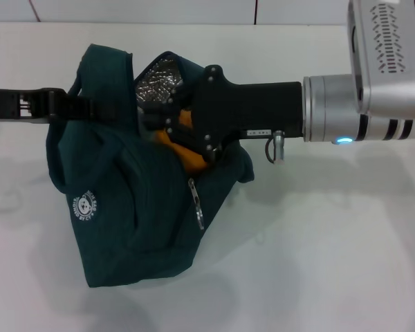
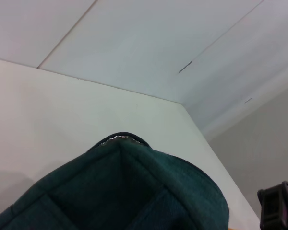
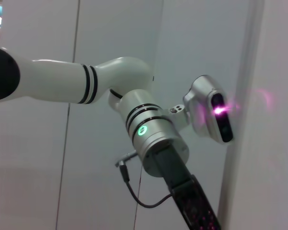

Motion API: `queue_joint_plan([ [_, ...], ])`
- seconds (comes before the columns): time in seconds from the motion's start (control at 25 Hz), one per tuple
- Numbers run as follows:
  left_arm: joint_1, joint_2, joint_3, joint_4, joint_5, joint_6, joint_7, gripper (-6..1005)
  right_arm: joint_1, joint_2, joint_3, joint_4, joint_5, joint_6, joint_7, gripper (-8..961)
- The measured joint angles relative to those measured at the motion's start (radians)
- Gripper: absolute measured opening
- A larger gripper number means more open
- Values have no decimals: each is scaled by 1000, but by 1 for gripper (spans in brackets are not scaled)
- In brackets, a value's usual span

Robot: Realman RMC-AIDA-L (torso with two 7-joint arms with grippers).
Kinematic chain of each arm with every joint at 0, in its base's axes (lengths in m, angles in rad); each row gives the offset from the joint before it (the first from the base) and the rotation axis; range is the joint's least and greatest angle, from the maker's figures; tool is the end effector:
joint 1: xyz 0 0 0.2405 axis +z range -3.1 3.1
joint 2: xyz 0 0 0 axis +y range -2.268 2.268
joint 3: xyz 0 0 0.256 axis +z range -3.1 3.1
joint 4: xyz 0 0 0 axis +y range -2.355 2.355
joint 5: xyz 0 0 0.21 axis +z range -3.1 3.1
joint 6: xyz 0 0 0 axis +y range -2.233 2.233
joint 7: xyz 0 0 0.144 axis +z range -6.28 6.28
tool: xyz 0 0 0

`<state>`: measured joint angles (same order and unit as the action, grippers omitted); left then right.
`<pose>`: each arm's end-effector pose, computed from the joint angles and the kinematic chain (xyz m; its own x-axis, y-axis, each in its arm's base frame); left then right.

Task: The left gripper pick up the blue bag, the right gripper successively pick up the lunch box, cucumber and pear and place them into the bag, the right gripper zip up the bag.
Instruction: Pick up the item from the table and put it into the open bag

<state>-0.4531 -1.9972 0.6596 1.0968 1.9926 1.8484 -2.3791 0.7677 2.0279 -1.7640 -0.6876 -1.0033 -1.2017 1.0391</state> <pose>-0.2453 0.3163 0.1016 0.3838 0.8131 0.4376 0.8625 -0.4850 0.1448 0.0813 0.3511 -0.0796 0.7696 0.1999 -0.6064 0.1385 -0.9794 -0.1471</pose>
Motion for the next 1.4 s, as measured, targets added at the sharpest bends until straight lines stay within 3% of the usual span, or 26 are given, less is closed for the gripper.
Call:
queue_joint_plan([
  [0.08,-1,0,0,0,0,0,0,44,0,0,-4,-1,0,1,0,55],
  [0.28,-2,0,0,0,0,0,0,44,1,0,-3,0,1,1,-1,201],
  [0.48,-2,-1,0,0,0,0,0,44,-2,0,1,-6,2,1,-1,426],
  [1.16,1,-2,0,0,0,0,0,44,-10,-4,6,-23,8,-10,-3,498],
  [1.4,0,-2,0,0,0,0,0,44,-33,-8,57,-47,8,-55,-3,570],
])
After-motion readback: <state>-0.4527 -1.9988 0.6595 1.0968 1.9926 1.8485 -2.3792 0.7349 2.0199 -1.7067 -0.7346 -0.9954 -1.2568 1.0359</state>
